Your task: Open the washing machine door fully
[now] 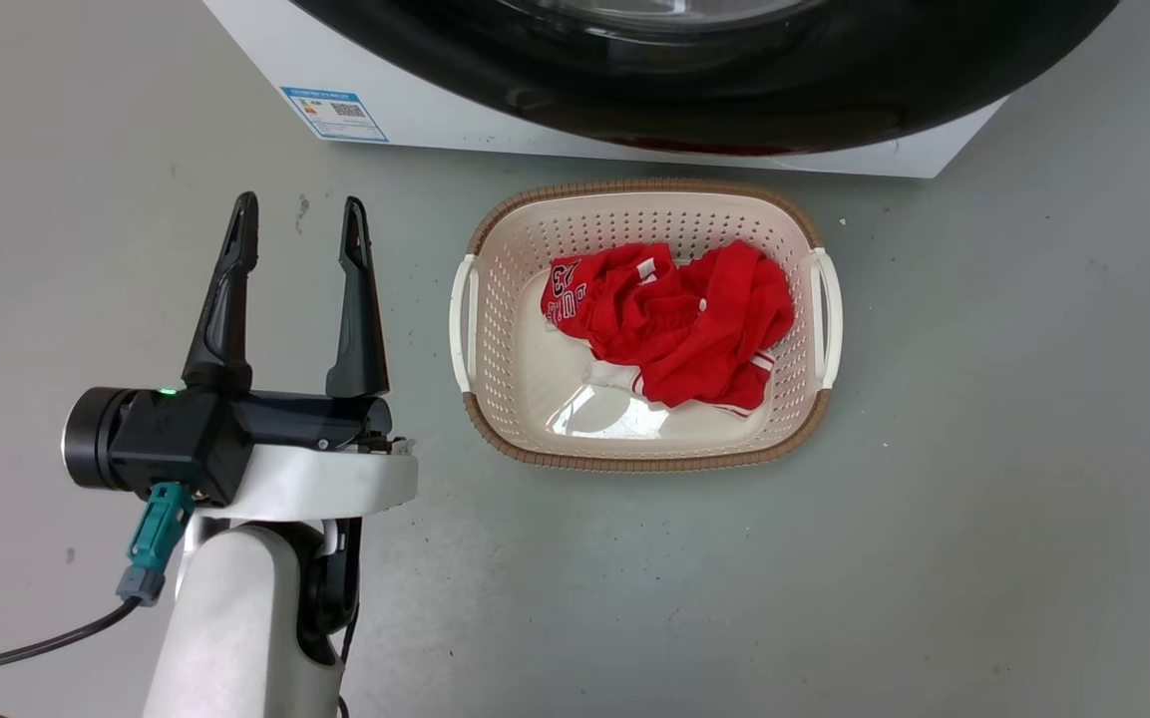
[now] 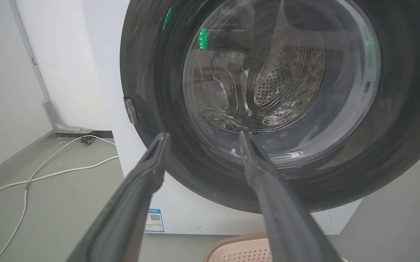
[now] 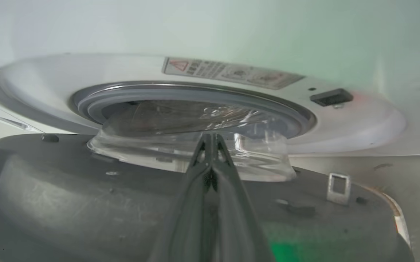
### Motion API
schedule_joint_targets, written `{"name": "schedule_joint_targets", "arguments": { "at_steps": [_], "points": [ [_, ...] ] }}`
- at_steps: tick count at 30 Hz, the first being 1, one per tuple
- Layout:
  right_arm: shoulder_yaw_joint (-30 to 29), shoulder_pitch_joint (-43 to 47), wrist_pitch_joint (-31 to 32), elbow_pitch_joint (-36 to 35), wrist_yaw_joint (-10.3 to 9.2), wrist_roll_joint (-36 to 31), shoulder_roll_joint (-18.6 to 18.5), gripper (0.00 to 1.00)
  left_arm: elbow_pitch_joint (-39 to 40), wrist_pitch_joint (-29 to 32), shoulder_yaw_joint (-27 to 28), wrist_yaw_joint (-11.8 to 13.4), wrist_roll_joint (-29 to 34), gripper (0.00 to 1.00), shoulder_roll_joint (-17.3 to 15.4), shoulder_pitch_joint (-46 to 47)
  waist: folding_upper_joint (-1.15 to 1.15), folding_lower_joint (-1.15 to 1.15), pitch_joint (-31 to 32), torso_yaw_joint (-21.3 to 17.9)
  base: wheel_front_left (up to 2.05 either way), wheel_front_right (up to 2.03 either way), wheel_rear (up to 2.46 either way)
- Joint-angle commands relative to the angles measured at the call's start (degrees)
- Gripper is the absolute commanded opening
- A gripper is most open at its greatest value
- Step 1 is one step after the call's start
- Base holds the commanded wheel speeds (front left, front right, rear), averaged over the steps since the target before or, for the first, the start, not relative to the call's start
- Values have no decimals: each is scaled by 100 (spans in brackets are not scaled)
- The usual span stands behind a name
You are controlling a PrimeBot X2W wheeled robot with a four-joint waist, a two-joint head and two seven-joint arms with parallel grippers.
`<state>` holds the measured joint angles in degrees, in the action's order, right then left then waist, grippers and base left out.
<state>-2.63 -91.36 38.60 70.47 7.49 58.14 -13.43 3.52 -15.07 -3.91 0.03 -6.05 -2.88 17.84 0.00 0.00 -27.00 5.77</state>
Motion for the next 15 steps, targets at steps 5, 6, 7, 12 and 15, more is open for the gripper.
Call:
{"name": "schedule_joint_targets", "arguments": {
  "at_steps": [5,6,7,12,15],
  "points": [
    [161,673,937,-346,-2,190,182,0,-118,-14,-4,-39,13,100,0,-132,0,0,336,-55,0,0,0],
    [193,789,1067,-424,-2,204,169,0,-143,-14,-16,-52,25,100,0,-165,0,0,425,-61,0,0,0],
    [217,932,1162,-511,-1,238,169,0,-178,-14,-20,-75,26,100,0,-192,0,0,534,-71,0,0,0],
    [327,1873,1774,-1095,0,469,392,0,-324,-14,-46,-169,85,100,1,-608,0,0,1185,-198,0,0,0],
    [414,2238,1994,-1350,-1,517,514,0,-362,-14,-61,-183,88,100,0,-773,0,0,1402,-244,0,0,0]
  ]
}}
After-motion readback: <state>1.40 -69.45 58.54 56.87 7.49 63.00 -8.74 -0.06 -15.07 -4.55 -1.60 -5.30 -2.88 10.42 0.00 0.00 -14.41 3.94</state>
